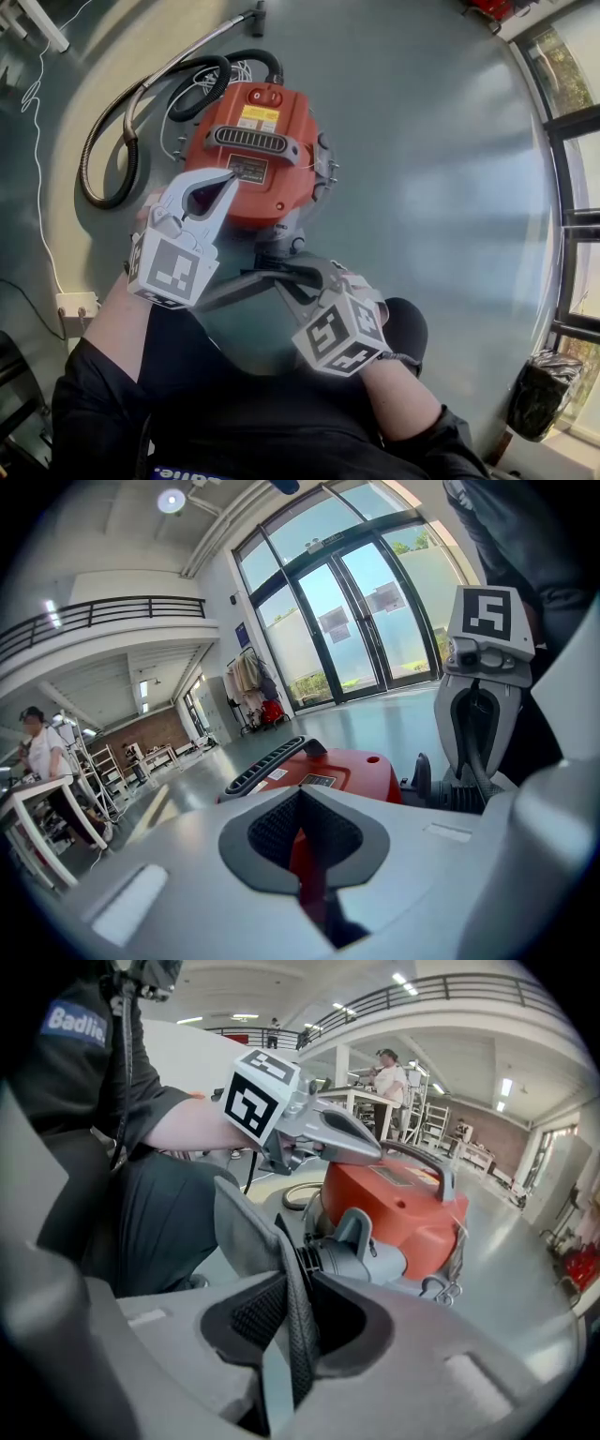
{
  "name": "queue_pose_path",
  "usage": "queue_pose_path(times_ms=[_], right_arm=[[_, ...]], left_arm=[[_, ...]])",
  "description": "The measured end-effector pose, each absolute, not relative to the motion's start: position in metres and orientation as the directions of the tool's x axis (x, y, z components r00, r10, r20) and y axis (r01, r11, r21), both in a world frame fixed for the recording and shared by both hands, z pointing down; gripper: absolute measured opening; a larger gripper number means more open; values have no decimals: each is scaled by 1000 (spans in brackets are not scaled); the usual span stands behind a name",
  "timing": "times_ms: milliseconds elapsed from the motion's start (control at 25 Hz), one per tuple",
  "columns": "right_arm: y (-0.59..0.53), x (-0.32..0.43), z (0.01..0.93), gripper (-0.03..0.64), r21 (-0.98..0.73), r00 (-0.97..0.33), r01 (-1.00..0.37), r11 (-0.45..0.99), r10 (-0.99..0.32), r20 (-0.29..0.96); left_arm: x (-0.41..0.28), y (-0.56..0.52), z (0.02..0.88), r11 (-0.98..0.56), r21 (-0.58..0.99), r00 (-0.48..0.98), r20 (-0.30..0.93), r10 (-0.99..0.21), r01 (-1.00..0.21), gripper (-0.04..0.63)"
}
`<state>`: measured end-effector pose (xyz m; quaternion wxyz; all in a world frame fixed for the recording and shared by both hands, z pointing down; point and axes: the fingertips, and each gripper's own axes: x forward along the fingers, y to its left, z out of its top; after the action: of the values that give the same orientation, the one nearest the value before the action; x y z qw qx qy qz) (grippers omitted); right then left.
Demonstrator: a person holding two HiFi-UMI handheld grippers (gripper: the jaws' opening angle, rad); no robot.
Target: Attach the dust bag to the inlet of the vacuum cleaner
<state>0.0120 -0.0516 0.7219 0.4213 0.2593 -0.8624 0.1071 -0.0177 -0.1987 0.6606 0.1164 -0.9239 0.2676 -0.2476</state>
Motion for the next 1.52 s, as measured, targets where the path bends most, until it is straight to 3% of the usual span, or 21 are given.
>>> queue_pose_path(times_ms=[440,1520], right_arm=[[-49,32,733,71,-40,-494,-674,738,-410,766],[-53,37,737,115,53,-433,-681,731,-459,776]], left_arm=[[-18,-197,661,-828,-344,735,389,-555,-443,12],[-19,-197,665,-818,-329,731,373,-572,-472,12]])
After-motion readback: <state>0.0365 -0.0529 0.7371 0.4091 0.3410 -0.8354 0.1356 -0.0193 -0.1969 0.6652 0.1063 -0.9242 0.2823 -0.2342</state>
